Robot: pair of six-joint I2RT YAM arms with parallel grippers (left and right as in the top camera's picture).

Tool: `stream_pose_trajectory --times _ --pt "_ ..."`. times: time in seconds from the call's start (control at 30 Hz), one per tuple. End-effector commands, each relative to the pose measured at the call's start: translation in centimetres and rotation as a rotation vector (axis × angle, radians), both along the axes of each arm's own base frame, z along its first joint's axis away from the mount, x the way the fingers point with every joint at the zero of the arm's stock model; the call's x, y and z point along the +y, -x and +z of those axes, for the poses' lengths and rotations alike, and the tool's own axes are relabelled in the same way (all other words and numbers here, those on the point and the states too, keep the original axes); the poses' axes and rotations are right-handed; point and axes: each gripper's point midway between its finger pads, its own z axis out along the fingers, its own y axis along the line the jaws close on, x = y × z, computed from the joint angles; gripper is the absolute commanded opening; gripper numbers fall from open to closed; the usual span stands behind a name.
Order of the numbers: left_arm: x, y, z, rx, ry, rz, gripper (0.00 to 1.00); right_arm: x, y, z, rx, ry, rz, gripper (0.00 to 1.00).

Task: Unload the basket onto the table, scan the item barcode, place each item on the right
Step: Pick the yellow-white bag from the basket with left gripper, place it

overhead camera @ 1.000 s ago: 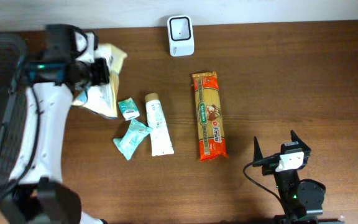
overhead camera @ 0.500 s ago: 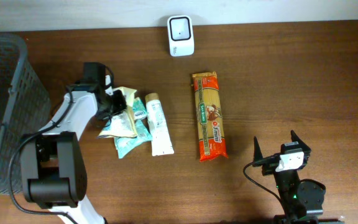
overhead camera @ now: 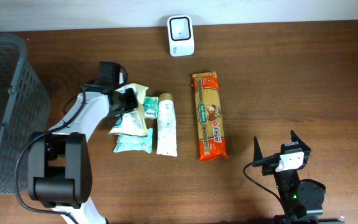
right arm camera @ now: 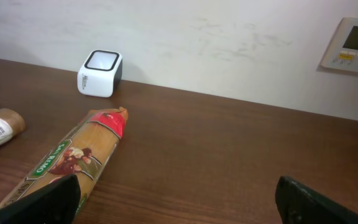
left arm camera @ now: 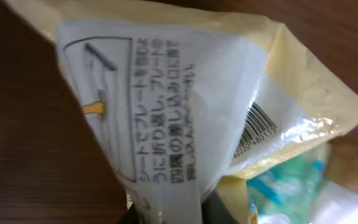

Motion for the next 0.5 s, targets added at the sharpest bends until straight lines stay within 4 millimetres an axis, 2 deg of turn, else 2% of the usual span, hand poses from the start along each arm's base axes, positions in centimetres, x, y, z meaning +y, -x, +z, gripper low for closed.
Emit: stream_pose_trajectory --times 0.0,0.07,0.1,0.17,0.3,0.4,0.47 --pt "2.7 -0.6 1.7 -0.057 -0.104 -0.024 0.71 -0.1 0.0 -0.3 0.003 0.000 -0.006 0.99" --pt "3.6 -0.6 1.8 -0.063 -0.163 -0.037 0.99 -0.1 0.0 -0.3 0.003 0.000 -0.006 0.99" --pt "3.8 -0.8 2.0 -0.069 -0.177 -0.034 0.99 -0.1 0.0 -0.3 0.003 0.000 -0.006 0.99" --pt "4.3 -1.5 4.4 -0.114 -0.188 -0.044 0.99 -0.1 0.0 -0.3 0.003 0.000 -0.006 0.99" --pt "5.0 -2.3 12.7 -0.252 -0.197 -0.052 0.99 -0.1 0.0 -0.3 0.003 0.000 -0.006 0.99" --pt "3.9 -1.0 19.6 -0.401 -0.204 -0.186 0.99 -0.1 0.0 -0.3 0.003 0.000 -0.006 0.99" --pt "3.7 0.2 22.6 -0.481 -0.240 -0.254 0.99 -0.1 0.0 -0.3 0.003 0.000 -0.006 0.99"
